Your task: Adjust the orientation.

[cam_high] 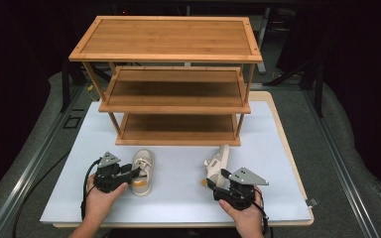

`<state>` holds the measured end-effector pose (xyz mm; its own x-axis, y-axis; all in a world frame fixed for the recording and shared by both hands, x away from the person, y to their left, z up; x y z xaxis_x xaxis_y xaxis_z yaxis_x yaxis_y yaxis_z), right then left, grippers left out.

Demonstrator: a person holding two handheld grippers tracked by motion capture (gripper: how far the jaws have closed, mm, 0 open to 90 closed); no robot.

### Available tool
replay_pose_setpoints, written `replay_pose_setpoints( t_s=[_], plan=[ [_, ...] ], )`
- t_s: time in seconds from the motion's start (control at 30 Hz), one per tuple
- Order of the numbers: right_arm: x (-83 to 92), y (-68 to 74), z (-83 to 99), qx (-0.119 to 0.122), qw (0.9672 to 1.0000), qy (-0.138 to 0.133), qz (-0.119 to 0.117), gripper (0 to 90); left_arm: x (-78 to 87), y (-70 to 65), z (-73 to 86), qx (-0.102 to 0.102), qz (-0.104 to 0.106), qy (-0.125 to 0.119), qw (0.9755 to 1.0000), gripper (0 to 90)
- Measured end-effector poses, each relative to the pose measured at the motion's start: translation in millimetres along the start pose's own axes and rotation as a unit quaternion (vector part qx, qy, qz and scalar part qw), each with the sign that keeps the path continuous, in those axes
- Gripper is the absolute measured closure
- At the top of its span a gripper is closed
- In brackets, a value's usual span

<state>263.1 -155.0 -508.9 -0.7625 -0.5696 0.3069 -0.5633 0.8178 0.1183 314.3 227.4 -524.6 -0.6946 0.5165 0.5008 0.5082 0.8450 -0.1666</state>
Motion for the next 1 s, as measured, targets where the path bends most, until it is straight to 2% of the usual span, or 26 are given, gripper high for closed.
replay_pose_setpoints(
  t_s=[0.03, 0.1, 0.23, 0.43, 0.5, 0.77, 0.87, 1.0],
  plan=[
    [-1.6, 0.8, 1.0, 0.003, 1.0, 0.003, 0.0, 38.3, 1.3, 0.2, 1.1, 0.007, 0.002, -0.005, 1.0, 55.9],
    [-3.0, 0.2, 5.6, 0.009, 0.9998, 0.015, 0.003, 38.2, 4.1, 0.2, 2.7, 0.006, -0.001, -0.008, 1.0, 51.5],
    [-2.7, -0.4, 7.0, 0.009, 0.9999, 0.01, -0.001, 37.3, 8.9, 1.7, 5.7, 0.012, -0.003, -0.017, 0.9998, 47.3],
    [-1.4, 2.2, 8.7, 0.012, 0.9998, 0.009, 0.01, 34.7, 13.2, 4.4, 6.3, 0.018, 0.001, -0.02, 0.9996, 44.6],
    [-1.0, 0.7, 8.8, 0.008, 0.9999, 0.007, 0.008, 34.7, 12.8, 4.8, 6.3, 0.018, 0.003, -0.02, 0.9996, 44.4],
    [6.2, -9.6, 10.2, -0.032, 0.9995, 0.0, -0.004, 34.8, 13.0, 4.6, 6.1, 0.016, -0.001, -0.018, 0.9997, 43.8],
    [10.0, -12.6, 11.3, -0.03, 0.9996, 0.002, 0.002, 34.7, 12.9, 5.0, 6.1, 0.017, 0.0, -0.017, 0.9997, 43.8],
    [14.5, -16.4, 12.3, -0.04, 0.9992, 0.007, 0.007, 33.9, 12.5, 5.7, 6.0, 0.02, 0.001, -0.016, 0.9997, 43.0]
  ],
)
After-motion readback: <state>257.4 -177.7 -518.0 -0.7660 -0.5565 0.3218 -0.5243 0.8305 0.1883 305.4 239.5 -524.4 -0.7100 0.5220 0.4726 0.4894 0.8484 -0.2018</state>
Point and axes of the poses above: each handheld gripper's, and its own axes: x roughly backward along the jaws, z roughly out of its underside, y roughly to its left, the point moved 1 cm from there along -x, roughly forward along the jaws, and after that the axes turned 8 degrees about -y, right-handed, at the moved point
